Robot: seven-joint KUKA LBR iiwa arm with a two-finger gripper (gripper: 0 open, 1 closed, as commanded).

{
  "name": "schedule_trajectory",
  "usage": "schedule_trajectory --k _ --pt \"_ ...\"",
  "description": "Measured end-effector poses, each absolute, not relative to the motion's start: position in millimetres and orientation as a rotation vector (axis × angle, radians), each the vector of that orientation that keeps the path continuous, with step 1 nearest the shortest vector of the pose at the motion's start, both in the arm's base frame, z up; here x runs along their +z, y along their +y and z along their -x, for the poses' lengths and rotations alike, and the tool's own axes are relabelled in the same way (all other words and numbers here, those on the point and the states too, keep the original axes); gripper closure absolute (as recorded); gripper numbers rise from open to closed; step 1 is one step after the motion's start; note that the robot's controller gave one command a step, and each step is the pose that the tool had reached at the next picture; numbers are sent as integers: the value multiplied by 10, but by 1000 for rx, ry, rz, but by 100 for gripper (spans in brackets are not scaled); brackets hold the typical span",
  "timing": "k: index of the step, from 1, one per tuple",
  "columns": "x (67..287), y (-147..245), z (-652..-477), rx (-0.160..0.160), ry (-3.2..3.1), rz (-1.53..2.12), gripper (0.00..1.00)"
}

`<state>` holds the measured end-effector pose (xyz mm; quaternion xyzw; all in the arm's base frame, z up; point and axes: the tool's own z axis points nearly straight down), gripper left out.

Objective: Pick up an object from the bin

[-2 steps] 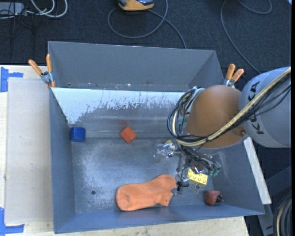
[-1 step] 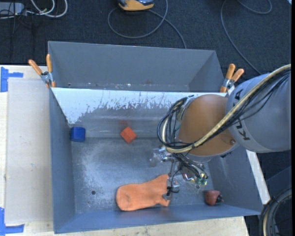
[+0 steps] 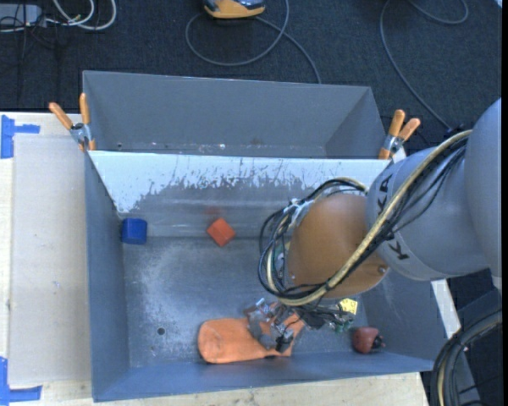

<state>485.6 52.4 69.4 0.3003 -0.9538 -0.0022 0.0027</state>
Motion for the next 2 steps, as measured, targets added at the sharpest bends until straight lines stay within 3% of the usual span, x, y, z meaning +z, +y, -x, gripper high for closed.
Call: schedule_trajectory --k 1,2 --pt "711 529 -4890 -5 -3006 -943 0" --pt "711 529 -4890 -6 -3005 -942 0"
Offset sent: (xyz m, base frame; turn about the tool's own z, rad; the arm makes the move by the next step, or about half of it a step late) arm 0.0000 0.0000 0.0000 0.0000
